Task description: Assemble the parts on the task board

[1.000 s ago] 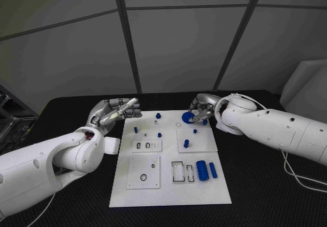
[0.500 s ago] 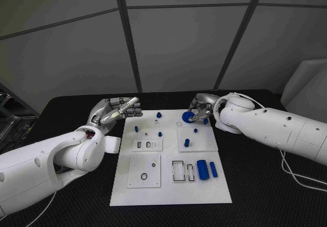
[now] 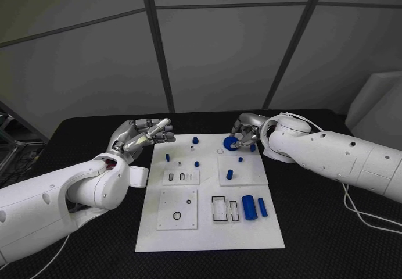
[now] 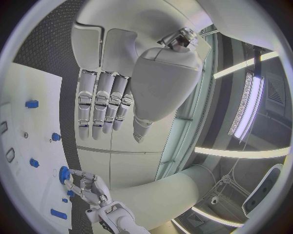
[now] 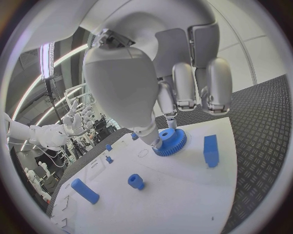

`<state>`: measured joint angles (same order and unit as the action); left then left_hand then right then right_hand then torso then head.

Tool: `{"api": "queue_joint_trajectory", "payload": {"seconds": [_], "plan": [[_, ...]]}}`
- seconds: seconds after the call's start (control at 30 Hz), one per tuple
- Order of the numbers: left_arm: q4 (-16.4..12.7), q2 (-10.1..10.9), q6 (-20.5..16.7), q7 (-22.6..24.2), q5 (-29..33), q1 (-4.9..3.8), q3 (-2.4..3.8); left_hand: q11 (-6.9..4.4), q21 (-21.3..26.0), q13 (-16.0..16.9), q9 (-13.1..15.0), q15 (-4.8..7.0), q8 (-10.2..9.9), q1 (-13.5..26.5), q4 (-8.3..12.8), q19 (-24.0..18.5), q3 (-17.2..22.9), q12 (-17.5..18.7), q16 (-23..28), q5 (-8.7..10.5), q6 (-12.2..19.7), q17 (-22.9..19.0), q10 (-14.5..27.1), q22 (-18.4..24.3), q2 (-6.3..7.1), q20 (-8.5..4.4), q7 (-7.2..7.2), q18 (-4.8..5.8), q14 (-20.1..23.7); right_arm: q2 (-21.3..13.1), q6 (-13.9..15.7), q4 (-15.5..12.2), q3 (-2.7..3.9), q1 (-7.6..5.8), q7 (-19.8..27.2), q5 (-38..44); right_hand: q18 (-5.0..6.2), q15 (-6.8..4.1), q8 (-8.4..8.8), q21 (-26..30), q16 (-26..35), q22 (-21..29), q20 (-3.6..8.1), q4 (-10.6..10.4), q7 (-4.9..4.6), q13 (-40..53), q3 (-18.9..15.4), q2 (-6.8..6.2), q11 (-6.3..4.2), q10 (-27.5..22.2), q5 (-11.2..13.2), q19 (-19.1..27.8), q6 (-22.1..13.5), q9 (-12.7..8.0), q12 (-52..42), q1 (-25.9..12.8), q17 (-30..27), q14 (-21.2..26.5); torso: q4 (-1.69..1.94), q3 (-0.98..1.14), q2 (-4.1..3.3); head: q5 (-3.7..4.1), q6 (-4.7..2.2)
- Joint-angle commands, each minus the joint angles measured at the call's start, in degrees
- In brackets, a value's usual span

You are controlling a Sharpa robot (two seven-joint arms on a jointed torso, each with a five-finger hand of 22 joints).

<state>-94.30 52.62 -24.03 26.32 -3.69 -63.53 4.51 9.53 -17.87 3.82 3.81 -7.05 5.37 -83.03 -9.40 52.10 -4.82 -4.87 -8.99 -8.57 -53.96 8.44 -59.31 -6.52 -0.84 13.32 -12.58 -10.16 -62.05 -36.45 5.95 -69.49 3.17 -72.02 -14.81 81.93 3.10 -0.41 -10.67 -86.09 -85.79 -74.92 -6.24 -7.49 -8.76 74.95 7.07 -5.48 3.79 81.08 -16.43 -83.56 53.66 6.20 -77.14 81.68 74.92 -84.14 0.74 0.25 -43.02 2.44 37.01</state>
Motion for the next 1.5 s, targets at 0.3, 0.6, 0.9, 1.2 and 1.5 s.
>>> {"api": "queue_joint_trajectory", "payload": {"seconds": [0.3,0.6,0.9,1.2,1.5], "plan": [[-0.14,-0.01,0.82,0.15,-0.36,-0.10,0.05,0.39,0.38,-0.01,-0.05,-0.14,-0.31,-0.47,0.39,0.46,-0.09,0.30,0.40,0.22,-0.17,0.18,-0.28,0.15,-0.40,0.14,-0.34,-0.37,-0.28,-0.28,5.45,-1.46,-0.02,-0.06,2.58,7.35,-1.46,-0.50,-1.19,-0.83,-0.47,-8.01,0.57,1.44,0.80,3.78,2.80,1.18,-0.76,1.83,1.44,-1.20,2.96,0.37,-2.52,1.84,6.50,-4.10,-0.04,0.03,0.03,0.04,-0.01],[-0.08,0.00,0.86,0.14,-0.36,-0.09,0.05,0.39,0.38,-0.01,-0.05,-0.14,-0.31,-0.47,0.39,0.46,-0.09,0.30,0.40,0.22,-0.17,0.18,-0.28,0.15,-0.40,0.14,-0.34,-0.37,-0.28,-1.42,9.57,-5.23,0.00,-0.04,3.30,10.77,-1.60,-0.64,-0.82,-1.11,-0.65,-8.63,0.75,1.57,0.92,4.32,3.74,0.88,-0.89,2.16,0.24,-1.64,3.40,0.14,-2.97,1.51,6.90,-4.18,-0.06,0.05,0.05,-0.11,-0.11],[0.05,-0.03,0.92,0.14,-0.36,-0.09,0.05,0.39,0.40,-0.01,-0.05,-0.14,-0.34,-0.45,0.40,0.47,-0.10,0.33,0.44,0.22,-0.18,0.19,-0.29,0.16,-0.44,0.15,-0.34,-0.37,-0.29,-0.89,11.11,-9.01,0.01,-0.04,2.39,14.35,-1.58,-0.62,-0.36,-1.06,-0.61,-8.54,0.77,1.61,0.80,4.06,4.11,0.45,-0.82,1.94,0.28,-1.55,3.21,-0.08,-2.66,1.21,6.83,-4.16,0.03,0.00,0.02,-0.22,-0.30],[0.31,0.00,0.93,0.21,-0.36,-0.09,0.06,0.39,0.41,-0.01,-0.05,-0.14,-0.35,-0.46,0.41,0.47,-0.10,0.34,0.46,0.22,-0.19,0.20,-0.30,0.18,-0.46,0.15,-0.34,-0.37,-0.30,3.51,11.65,-8.11,-0.08,-0.02,2.48,15.47,-1.60,-0.60,-0.16,-1.11,-0.64,-8.64,0.77,1.60,0.77,4.09,4.32,0.40,-0.79,1.94,0.33,-1.63,3.13,-0.17,-2.66,1.10,6.91,-4.17,0.07,-0.04,-0.03,-0.30,-0.33],[0.17,0.09,0.86,0.22,-0.36,-0.10,0.06,0.39,0.41,-0.01,-0.05,-0.14,-0.35,-0.46,0.41,0.47,-0.10,0.34,0.46,0.22,-0.19,0.20,-0.30,0.18,-0.46,0.15,-0.34,-0.37,-0.30,7.07,11.00,-6.25,-0.71,0.07,2.51,15.60,-1.62,-0.58,0.00,-1.15,-0.66,-8.73,0.76,1.64,0.75,4.09,4.56,0.42,-0.77,1.93,0.34,-1.69,3.10,-0.24,-2.65,1.10,6.96,-4.18,0.09,-0.04,-0.03,-0.57,-0.07]]}}
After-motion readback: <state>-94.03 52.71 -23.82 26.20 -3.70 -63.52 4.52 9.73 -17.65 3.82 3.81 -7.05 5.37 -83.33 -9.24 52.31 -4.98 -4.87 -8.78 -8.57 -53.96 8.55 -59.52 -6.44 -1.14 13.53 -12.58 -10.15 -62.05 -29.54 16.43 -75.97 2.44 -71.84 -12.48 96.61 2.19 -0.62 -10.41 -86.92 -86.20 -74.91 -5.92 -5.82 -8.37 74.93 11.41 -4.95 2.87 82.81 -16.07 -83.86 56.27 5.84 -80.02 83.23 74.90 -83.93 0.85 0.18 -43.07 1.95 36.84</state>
